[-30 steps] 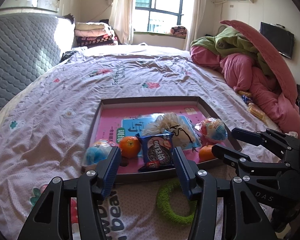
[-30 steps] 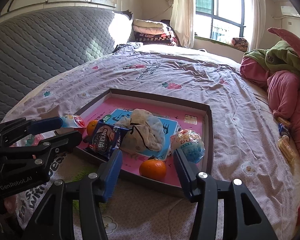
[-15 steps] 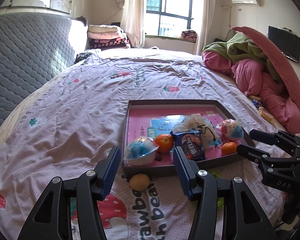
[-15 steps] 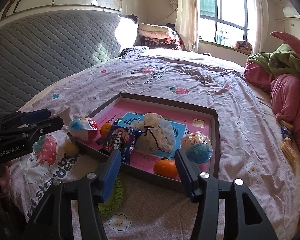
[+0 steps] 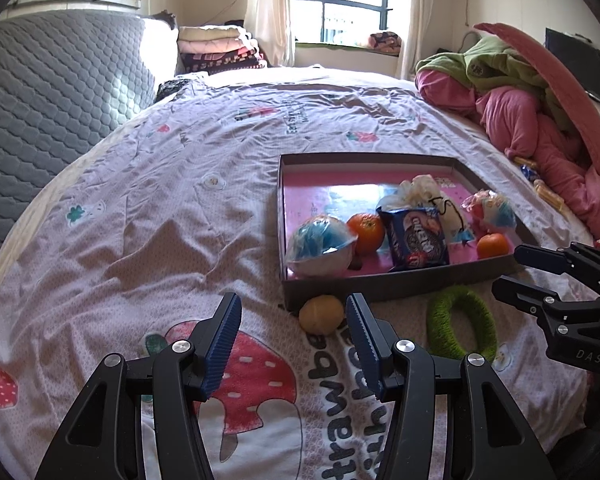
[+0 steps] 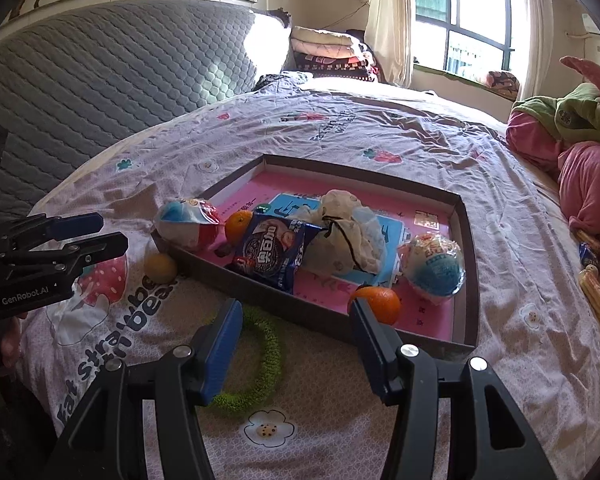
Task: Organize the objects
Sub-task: 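Open and withdraw both tools from the tray, then grasp the green fuzzy ring with the right tool while the left tool grasps the tan ball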
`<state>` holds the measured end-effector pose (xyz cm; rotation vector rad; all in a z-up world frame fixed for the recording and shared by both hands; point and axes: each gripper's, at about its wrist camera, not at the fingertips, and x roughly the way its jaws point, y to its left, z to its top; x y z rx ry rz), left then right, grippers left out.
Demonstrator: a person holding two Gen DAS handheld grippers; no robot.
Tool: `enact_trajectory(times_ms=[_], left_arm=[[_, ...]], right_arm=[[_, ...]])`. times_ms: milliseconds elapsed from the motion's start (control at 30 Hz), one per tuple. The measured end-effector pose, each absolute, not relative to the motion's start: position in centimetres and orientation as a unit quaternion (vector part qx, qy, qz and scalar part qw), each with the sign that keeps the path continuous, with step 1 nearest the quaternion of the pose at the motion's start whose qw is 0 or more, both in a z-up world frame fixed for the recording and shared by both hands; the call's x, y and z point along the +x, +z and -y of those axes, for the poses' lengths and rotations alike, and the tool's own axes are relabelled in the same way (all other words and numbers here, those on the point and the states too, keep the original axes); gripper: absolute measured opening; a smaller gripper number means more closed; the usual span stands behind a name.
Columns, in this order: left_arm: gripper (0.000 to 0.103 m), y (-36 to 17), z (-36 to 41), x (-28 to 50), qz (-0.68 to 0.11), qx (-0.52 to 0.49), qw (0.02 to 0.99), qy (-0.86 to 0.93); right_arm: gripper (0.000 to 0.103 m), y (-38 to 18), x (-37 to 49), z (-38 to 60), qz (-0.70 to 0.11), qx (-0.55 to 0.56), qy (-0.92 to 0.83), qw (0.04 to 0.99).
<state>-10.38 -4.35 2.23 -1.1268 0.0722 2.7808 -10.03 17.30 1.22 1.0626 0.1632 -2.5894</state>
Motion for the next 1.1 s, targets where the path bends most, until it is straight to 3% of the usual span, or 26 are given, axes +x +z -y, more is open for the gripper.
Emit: enact_trajectory(times_ms=[933, 1100], left_arm=[[0.056, -2.3, 2.2, -14.0, -0.024, -0.427, 0.065, 0.902], [0.053, -2.8, 1.8, -14.8, -0.015, -0.433, 0.062, 0.899]], right_arm=[[0.056, -3.4, -11.3, -15.6, -0.065, 0.431, -0.886, 0.158], [0.050, -3.6, -11.7, -15.4, -0.063, 0.433, -0.885, 0.156]])
